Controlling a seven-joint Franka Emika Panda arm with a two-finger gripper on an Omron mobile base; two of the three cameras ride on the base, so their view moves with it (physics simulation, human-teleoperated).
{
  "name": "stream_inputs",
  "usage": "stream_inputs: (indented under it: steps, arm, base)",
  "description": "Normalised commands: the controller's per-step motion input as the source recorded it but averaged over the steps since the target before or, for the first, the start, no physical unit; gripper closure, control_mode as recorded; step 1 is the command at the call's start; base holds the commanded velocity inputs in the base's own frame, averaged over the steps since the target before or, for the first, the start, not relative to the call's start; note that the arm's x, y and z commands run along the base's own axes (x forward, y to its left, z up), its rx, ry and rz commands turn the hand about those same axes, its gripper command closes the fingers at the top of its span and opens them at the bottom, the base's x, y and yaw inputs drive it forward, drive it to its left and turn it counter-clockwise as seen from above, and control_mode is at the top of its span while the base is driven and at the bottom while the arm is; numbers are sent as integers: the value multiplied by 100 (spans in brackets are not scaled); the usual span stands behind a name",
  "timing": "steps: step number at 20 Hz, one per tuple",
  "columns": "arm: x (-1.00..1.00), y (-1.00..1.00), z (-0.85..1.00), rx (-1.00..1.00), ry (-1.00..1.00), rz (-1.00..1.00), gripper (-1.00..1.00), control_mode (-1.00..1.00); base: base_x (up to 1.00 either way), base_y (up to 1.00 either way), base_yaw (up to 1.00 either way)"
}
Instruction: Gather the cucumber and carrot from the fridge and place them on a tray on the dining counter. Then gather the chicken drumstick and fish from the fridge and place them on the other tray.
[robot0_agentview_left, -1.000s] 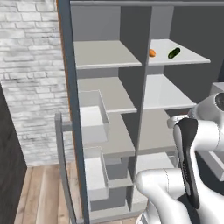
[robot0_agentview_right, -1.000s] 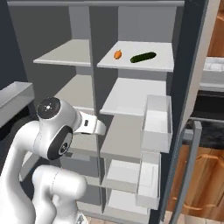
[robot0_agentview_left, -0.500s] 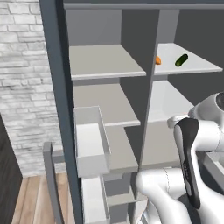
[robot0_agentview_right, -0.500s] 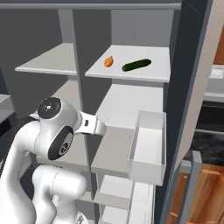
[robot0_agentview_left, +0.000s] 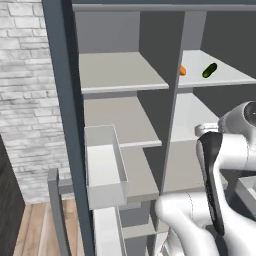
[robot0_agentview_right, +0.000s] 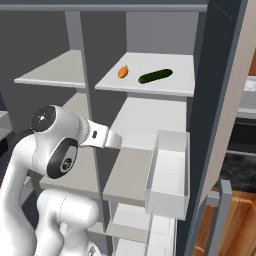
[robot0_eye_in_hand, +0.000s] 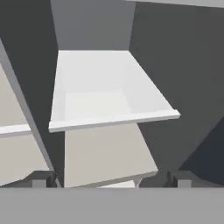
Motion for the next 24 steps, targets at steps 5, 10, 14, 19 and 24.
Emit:
stream_inputs:
  steps: [5,10,14,19,24]
  arm:
    - [0,-41,77,-5,-8,-26,-100,-100]
    - [4,-42,65,-4,-6,-23,-100,-100]
    - [13,-13,63,9,-1,-9,-100,-100]
    - [34,-1,44,15,-1,-8,-100,-100]
    - [68,-2,0,16,-6,-1,-100,-100]
  base:
    - [0,0,0]
    - [0,0,0]
    - [0,0,0]
    - [0,0,0]
    - [0,0,0]
